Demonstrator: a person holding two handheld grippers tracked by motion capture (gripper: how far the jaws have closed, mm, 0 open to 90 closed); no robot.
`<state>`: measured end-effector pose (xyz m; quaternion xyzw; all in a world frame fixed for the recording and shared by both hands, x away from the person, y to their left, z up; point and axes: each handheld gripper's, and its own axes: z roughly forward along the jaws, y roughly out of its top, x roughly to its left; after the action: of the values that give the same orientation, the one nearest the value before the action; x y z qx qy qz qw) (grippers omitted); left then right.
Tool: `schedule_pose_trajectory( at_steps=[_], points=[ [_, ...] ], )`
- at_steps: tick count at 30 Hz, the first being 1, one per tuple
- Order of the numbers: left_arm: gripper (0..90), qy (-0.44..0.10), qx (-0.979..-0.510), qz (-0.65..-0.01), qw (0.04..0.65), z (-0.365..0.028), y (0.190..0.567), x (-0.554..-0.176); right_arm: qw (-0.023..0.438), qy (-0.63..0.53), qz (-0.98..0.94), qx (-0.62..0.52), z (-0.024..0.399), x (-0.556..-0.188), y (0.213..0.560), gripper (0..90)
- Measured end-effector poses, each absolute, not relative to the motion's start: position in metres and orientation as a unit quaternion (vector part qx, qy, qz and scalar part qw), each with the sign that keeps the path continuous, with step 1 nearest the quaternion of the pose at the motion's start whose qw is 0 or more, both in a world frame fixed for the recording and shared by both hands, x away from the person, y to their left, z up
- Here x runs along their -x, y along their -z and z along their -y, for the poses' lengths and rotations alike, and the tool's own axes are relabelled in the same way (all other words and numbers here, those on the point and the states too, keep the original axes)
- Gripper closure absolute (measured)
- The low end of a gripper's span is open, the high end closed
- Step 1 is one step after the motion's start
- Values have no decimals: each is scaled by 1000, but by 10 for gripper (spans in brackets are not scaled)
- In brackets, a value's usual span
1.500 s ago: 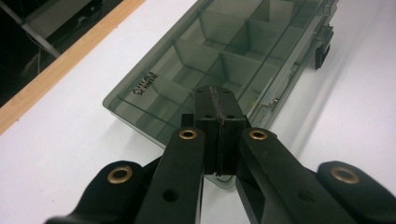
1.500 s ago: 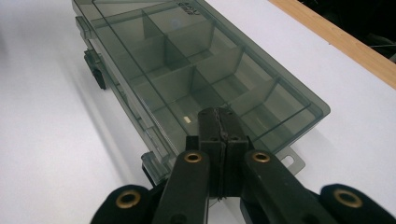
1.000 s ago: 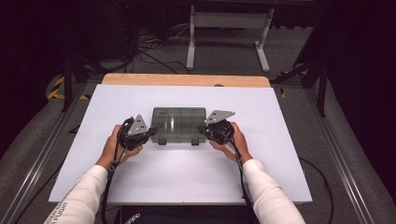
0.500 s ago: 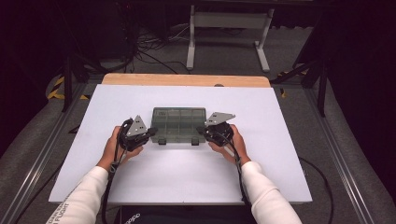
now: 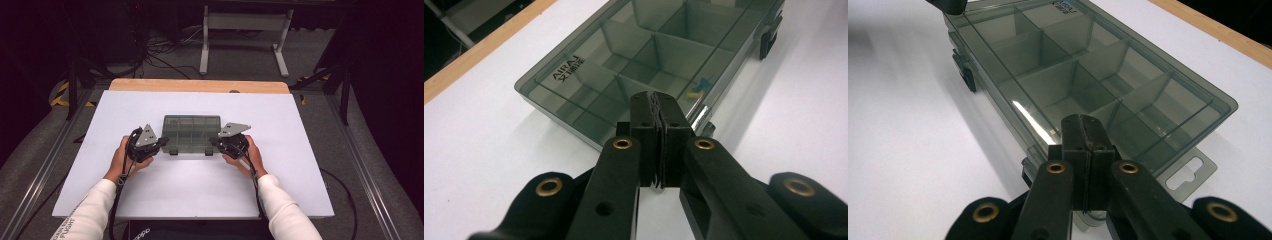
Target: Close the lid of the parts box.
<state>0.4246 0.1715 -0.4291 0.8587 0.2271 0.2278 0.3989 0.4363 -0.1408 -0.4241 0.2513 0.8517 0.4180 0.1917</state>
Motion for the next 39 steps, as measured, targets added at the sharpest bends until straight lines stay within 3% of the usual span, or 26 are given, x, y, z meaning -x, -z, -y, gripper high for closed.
schedule_pose_trajectory(
  at_steps=[39],
  points=[
    [865, -230, -846, -227, 424, -176, 431, -424, 214, -433, -838, -254, 148, -431, 421, 895]
  ],
)
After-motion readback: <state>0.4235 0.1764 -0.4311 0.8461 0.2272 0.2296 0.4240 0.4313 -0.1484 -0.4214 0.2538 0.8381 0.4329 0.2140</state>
